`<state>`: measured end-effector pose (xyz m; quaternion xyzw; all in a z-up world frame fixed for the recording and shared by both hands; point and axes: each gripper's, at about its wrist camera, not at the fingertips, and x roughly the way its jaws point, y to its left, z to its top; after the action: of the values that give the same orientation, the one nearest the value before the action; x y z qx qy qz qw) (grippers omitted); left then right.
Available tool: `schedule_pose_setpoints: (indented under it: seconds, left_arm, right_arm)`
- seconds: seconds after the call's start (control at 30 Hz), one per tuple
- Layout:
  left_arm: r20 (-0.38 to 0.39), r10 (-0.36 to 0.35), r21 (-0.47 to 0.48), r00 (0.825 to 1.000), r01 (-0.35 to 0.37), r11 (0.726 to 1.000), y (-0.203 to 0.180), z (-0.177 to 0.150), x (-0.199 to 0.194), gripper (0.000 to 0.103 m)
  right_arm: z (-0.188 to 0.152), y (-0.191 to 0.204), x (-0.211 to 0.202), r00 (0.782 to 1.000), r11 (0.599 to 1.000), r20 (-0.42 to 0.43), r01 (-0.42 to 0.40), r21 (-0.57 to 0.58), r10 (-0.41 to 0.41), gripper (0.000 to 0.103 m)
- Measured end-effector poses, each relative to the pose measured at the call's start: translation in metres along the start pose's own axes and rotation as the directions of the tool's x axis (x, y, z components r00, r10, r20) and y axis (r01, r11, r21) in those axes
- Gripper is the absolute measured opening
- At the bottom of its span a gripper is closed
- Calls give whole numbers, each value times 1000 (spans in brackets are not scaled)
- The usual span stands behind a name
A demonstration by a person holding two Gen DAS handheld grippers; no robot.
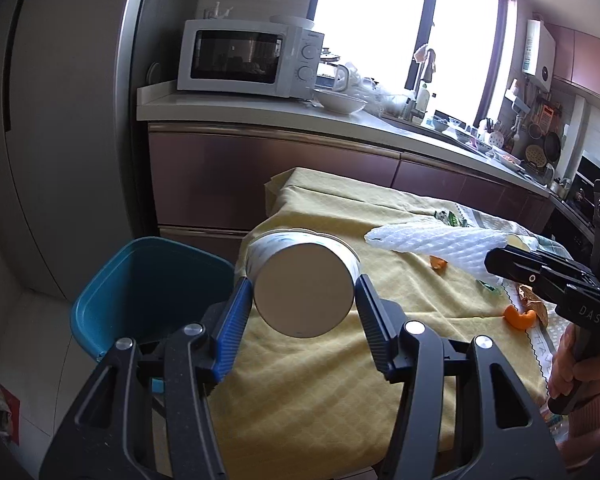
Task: Collect trash
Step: 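Lift the cup and foam net and carry them toward the teal bin, then lower the cup and foam net into the bin and open both tools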
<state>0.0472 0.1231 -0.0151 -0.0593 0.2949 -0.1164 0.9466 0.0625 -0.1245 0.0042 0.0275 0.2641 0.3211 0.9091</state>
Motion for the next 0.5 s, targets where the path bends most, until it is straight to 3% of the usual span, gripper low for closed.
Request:
schedule_pose_setpoints:
  seconds: [0.5]
  left_arm:
    - [13, 149, -103, 989, -147, 984, 74, -7, -21, 53]
  right_arm:
    - [23, 48, 54, 989, 984, -74, -140, -113, 132, 10]
